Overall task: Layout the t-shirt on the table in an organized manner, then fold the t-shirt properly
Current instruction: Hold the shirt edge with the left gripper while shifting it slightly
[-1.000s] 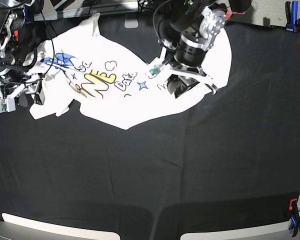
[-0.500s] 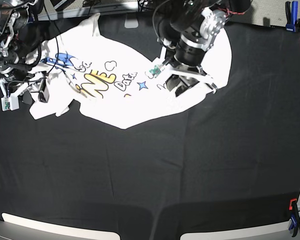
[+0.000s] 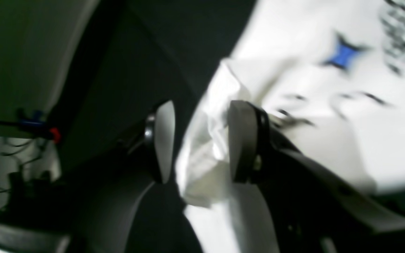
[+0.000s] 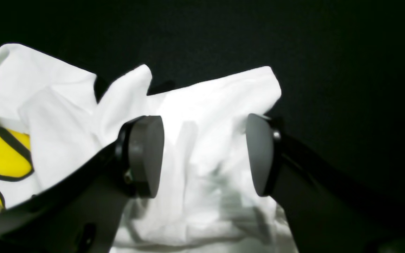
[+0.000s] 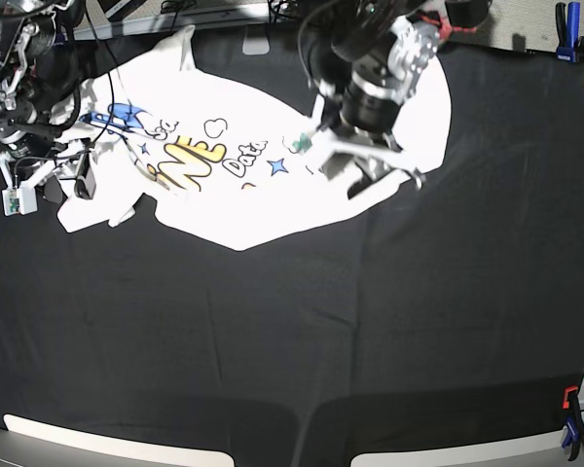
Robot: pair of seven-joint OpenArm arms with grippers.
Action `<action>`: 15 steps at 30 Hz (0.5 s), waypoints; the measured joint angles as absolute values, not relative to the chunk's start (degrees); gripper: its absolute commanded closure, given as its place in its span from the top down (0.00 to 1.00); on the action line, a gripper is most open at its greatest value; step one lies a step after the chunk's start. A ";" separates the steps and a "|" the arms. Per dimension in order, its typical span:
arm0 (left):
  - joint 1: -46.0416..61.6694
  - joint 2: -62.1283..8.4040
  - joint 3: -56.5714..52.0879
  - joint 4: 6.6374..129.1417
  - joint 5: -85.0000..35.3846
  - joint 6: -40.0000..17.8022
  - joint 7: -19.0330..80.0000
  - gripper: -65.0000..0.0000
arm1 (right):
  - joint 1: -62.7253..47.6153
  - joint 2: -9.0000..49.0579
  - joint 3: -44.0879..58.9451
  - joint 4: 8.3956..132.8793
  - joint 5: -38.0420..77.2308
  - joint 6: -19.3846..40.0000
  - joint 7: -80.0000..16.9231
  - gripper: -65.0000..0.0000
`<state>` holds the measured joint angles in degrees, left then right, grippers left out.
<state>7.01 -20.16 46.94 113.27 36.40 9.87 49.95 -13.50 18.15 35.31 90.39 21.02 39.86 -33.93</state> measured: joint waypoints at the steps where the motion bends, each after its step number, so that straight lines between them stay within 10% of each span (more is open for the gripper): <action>1: 5.78 -20.14 46.92 113.27 36.40 9.87 50.87 0.36 | -13.50 18.13 35.31 90.39 21.04 39.88 -33.93 0.55; 15: 5.04 -20.16 47.13 113.27 24.40 9.89 52.99 0.36 | -13.50 18.11 35.31 90.39 22.37 39.86 -33.91 0.55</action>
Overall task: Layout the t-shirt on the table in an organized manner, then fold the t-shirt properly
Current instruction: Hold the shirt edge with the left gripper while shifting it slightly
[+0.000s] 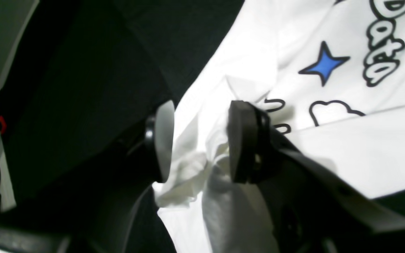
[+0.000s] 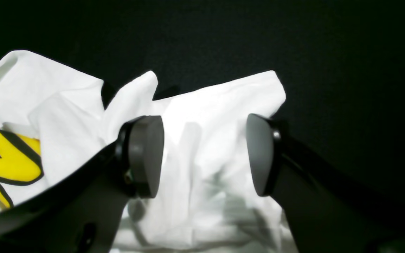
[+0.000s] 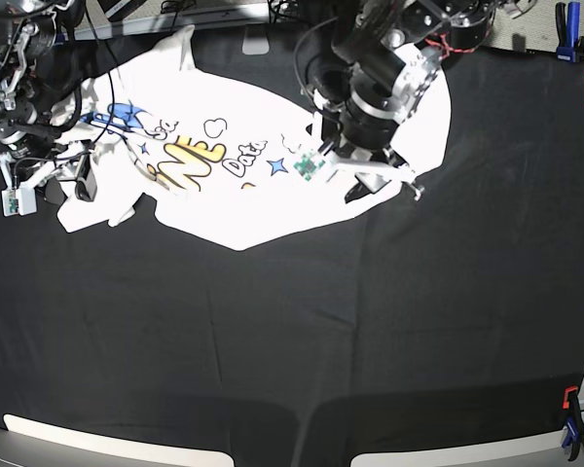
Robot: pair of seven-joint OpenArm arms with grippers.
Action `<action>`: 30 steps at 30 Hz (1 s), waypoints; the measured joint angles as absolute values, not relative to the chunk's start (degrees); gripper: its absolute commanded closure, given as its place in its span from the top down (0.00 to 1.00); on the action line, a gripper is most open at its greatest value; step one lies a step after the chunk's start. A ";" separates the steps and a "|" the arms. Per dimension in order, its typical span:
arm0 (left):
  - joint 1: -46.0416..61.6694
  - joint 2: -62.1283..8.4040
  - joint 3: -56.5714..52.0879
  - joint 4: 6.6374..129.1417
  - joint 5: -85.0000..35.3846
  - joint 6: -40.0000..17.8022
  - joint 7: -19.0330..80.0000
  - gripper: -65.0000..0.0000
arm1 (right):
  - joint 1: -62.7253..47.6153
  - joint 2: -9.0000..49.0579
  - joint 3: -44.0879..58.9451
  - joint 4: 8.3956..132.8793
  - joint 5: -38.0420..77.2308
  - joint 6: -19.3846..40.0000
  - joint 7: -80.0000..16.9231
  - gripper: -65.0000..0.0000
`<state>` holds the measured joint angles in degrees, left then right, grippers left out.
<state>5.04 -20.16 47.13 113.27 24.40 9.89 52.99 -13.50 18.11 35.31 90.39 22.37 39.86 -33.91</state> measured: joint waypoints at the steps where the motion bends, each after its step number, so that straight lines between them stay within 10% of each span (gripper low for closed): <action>1: 5.04 -20.18 47.13 113.27 24.38 9.89 52.99 0.36 | -13.50 18.13 35.31 90.39 22.37 39.86 -33.91 0.55; 30: 5.04 -20.16 47.13 101.75 30.48 9.87 43.64 0.35 | -13.50 18.11 35.31 90.39 22.39 39.86 -33.91 0.55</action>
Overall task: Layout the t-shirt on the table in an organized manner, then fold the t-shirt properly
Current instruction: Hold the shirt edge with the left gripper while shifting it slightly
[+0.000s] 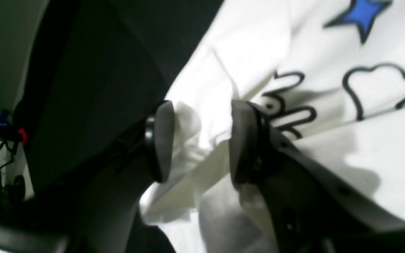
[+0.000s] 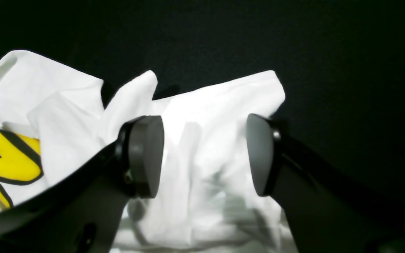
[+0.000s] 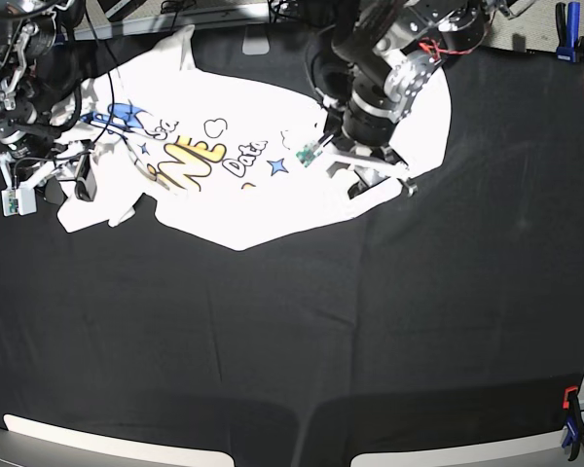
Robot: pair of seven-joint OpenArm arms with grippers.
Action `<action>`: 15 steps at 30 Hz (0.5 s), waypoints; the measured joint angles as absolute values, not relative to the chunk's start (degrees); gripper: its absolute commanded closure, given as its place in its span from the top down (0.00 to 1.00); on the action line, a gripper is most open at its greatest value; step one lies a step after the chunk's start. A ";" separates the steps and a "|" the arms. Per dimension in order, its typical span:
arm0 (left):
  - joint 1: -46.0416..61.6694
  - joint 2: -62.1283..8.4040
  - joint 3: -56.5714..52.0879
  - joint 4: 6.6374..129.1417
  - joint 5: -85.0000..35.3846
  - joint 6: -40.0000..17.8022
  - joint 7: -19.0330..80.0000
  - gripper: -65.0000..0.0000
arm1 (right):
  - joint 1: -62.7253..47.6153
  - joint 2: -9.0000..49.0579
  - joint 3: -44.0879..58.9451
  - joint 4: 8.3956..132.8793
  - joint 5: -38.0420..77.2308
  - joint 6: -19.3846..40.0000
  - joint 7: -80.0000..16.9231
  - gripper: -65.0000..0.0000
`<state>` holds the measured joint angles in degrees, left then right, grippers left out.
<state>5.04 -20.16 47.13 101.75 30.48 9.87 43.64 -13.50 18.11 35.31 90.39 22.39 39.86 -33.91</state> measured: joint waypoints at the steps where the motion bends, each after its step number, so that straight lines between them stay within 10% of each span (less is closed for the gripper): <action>1: 5.04 -20.16 47.13 101.27 30.55 9.87 43.29 0.35 | -13.50 18.13 35.31 90.39 22.39 39.86 -33.91 0.55; 15: 5.04 -20.18 47.13 100.64 34.26 10.72 40.80 0.21 | -13.50 18.11 35.31 90.39 22.37 39.86 -33.91 0.55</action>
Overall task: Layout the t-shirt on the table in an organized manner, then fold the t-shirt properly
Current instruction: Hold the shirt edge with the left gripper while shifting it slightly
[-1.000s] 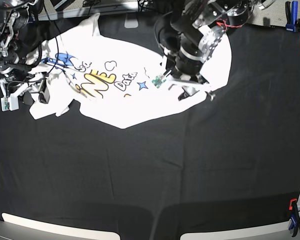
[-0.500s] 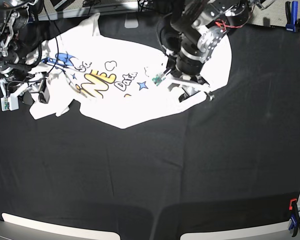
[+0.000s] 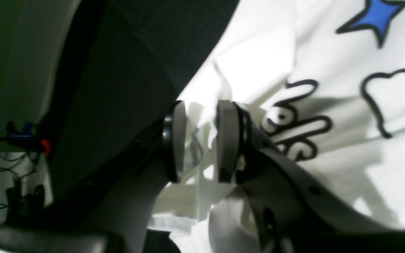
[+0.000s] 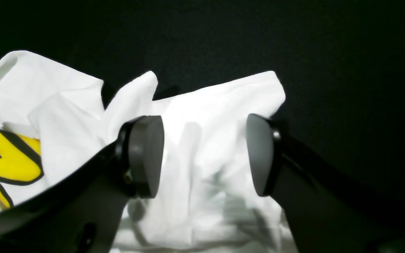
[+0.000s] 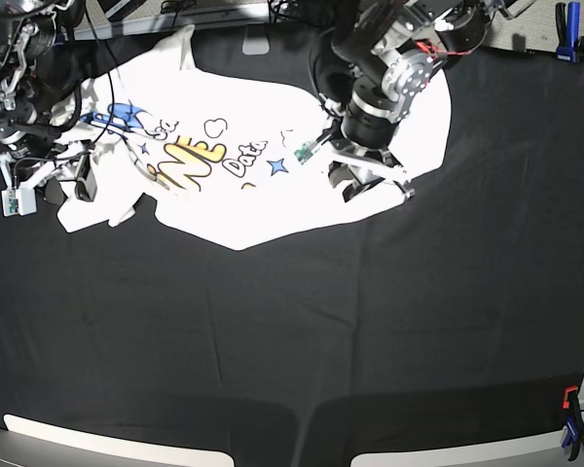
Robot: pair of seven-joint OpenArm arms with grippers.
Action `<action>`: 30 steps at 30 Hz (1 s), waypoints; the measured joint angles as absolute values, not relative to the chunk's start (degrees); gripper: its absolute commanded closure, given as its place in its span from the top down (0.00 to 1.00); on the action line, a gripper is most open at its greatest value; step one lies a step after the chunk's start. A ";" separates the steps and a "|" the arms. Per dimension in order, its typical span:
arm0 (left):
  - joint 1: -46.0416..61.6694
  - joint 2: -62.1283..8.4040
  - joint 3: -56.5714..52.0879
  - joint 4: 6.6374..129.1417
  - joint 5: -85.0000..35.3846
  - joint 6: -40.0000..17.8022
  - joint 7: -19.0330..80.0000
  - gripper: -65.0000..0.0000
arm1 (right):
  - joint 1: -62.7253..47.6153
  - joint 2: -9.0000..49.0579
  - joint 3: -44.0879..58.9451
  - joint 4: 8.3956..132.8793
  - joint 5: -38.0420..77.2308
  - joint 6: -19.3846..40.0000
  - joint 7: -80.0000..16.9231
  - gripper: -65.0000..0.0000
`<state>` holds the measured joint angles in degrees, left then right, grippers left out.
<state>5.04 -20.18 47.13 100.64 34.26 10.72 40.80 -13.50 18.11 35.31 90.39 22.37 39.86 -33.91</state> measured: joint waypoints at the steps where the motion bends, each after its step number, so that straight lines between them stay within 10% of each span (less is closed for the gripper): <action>1: 5.04 -20.16 47.13 100.64 34.09 10.74 40.32 0.21 | -13.50 18.11 35.31 90.37 22.37 39.86 -33.91 0.55; 30: 5.04 -20.16 47.13 100.64 34.11 10.72 41.98 0.22 | -13.50 18.13 35.31 90.39 22.37 39.86 -33.91 0.55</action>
